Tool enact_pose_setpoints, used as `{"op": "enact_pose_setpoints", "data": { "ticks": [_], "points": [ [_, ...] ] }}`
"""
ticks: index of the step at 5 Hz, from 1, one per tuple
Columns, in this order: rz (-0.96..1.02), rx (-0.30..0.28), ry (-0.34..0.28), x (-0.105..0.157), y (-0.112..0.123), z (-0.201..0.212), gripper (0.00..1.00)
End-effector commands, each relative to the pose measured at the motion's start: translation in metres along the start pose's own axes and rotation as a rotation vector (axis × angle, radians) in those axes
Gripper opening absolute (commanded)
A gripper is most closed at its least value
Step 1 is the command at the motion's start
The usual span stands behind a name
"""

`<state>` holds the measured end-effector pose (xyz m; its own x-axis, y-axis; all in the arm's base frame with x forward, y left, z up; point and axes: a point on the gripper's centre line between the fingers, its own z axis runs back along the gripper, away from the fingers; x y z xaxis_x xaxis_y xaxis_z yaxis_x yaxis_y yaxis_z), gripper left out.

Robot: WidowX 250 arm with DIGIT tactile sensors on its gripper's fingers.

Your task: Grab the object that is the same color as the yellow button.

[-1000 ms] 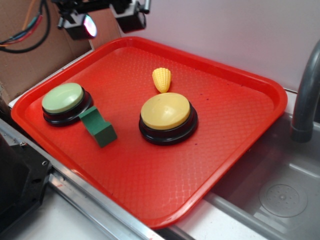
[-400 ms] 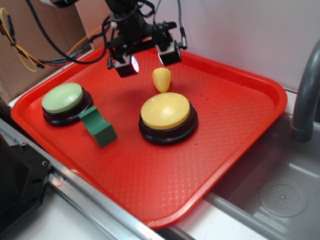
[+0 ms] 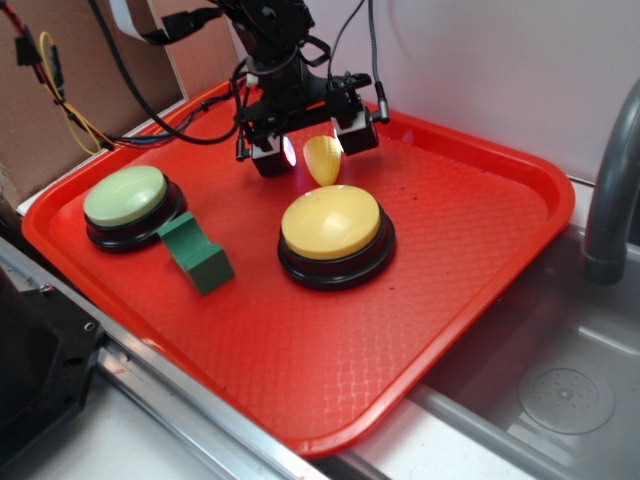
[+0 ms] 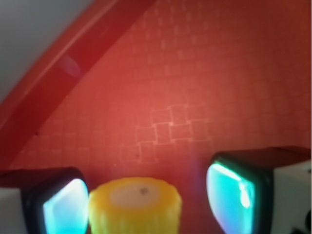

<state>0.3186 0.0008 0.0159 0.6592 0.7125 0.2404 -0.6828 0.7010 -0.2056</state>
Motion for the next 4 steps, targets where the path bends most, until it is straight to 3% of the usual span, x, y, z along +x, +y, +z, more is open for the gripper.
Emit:
{"op": "enact_pose_setpoints", "data": {
  "ticks": [1,2,3,4],
  "points": [
    [-0.054,-0.021,-0.026,0.012,-0.005,0.015,0.0],
    [-0.166,0.013,0.013,0.019,-0.011,0.041,0.0],
    [-0.414,0.056,0.054,0.02,-0.021,0.077,0.0],
    [-0.574,-0.004,0.106,0.008,-0.021,0.121,0.0]
  ]
}}
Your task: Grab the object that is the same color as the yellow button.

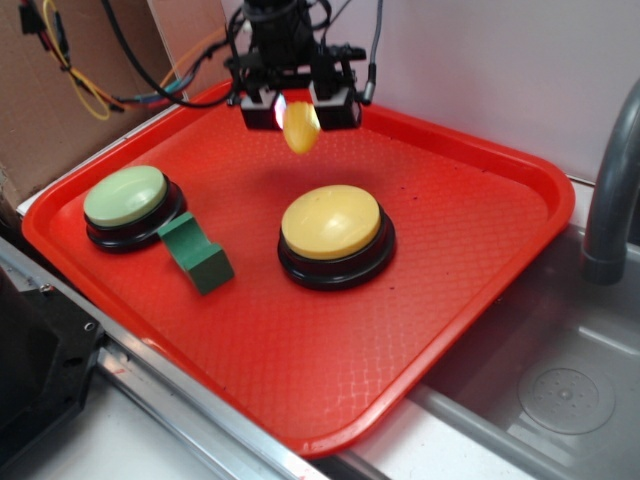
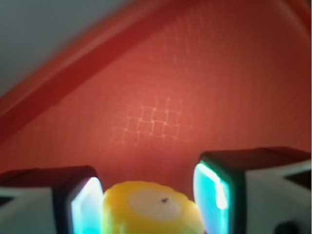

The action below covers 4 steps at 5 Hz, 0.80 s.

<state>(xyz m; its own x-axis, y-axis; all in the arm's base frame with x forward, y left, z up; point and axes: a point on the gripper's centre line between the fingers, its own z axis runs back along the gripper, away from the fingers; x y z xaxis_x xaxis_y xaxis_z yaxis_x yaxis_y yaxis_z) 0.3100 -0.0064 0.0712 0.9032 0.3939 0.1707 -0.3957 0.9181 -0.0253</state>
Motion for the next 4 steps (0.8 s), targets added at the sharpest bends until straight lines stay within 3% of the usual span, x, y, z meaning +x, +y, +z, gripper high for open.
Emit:
{"op": "enact_pose_setpoints", "data": {
  "ticks": [1,2,3,4],
  "points": [
    [-0.201,-0.101,-0.105,-0.02,0.004,0.106,0.0],
    [-0.218,-0.216,-0.119,-0.035,0.021,0.134,0.0],
    [-0.157,-0.257,-0.103,-0.038,0.028,0.131,0.0],
    [-0.141,-0.225,-0.083,-0.03,0.033,0.122,0.0]
  ]
}}
